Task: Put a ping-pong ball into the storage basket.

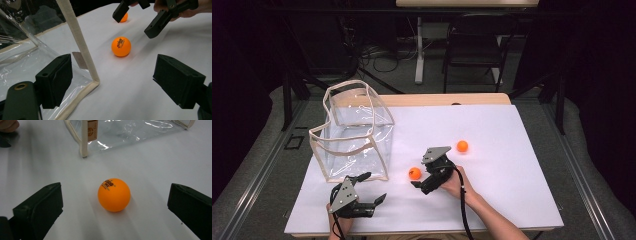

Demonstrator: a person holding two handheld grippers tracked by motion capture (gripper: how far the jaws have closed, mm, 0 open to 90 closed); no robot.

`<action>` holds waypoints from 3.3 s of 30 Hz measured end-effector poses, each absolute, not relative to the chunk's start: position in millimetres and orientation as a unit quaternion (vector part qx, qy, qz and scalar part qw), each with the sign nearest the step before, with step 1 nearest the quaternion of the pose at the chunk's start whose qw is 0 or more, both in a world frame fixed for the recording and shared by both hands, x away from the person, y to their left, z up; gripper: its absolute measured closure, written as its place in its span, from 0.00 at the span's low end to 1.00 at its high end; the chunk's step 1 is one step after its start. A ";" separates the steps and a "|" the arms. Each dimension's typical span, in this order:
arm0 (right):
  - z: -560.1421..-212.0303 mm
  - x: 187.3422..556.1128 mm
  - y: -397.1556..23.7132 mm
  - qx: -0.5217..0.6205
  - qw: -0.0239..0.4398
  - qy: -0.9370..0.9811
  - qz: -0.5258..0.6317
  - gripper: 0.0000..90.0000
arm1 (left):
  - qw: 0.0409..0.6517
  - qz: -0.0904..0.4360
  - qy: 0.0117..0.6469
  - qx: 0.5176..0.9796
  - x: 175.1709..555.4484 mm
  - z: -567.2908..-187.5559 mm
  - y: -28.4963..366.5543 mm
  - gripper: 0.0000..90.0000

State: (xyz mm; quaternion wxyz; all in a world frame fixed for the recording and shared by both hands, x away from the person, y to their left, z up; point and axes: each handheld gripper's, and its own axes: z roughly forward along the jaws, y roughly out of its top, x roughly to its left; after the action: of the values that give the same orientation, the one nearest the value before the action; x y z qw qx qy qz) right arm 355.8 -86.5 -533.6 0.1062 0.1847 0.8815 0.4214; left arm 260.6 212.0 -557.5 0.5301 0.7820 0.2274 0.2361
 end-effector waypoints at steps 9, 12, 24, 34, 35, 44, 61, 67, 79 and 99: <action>-537.8 358.8 -76.5 0.176 0.099 0.888 0.414 0.00 | 0.530 0.235 0.226 0.782 261.3 -557.3 211.8 0.17; -538.1 359.5 -74.7 0.177 0.097 0.887 0.414 0.00 | 0.530 0.233 0.226 0.783 262.0 -557.7 211.2 0.17; -548.5 365.3 -71.0 0.188 0.092 0.891 0.404 0.00 | 0.530 0.232 0.223 0.785 262.0 -557.5 209.5 0.17; -554.4 367.4 -70.6 0.192 0.086 0.892 0.400 0.00 | 0.530 0.231 0.222 0.785 261.8 -557.4 209.4 0.17; -554.4 367.1 -70.2 0.192 0.086 0.892 0.399 0.00 | 0.531 0.232 0.222 0.785 261.8 -557.3 209.5 0.17; -554.6 365.7 -69.6 0.195 0.101 0.896 0.386 0.20 | 0.530 0.228 0.218 0.787 262.9 -557.5 208.6 0.17; -554.1 363.3 -69.6 0.193 0.107 0.902 0.371 0.53 | 0.530 0.227 0.213 0.789 262.5 -556.9 206.8 0.17; -554.4 363.1 -70.4 0.197 0.114 0.903 0.363 0.56 | 0.530 0.225 0.211 0.790 264.2 -557.4 206.7 0.17; -548.5 361.3 -75.3 0.194 0.115 0.899 0.376 0.56 | 0.533 0.224 0.213 0.788 263.7 -557.2 207.2 0.17; -528.2 355.5 -81.3 0.187 0.132 0.888 0.398 0.57 | 0.535 0.220 0.213 0.787 264.4 -557.8 207.6 0.17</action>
State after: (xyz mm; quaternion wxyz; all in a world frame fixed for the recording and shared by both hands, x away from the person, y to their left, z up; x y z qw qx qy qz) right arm 355.5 -81.3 -528.2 0.1324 0.1866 0.8883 0.3982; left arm 264.4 207.6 -557.8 0.5350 0.7873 0.2129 0.2204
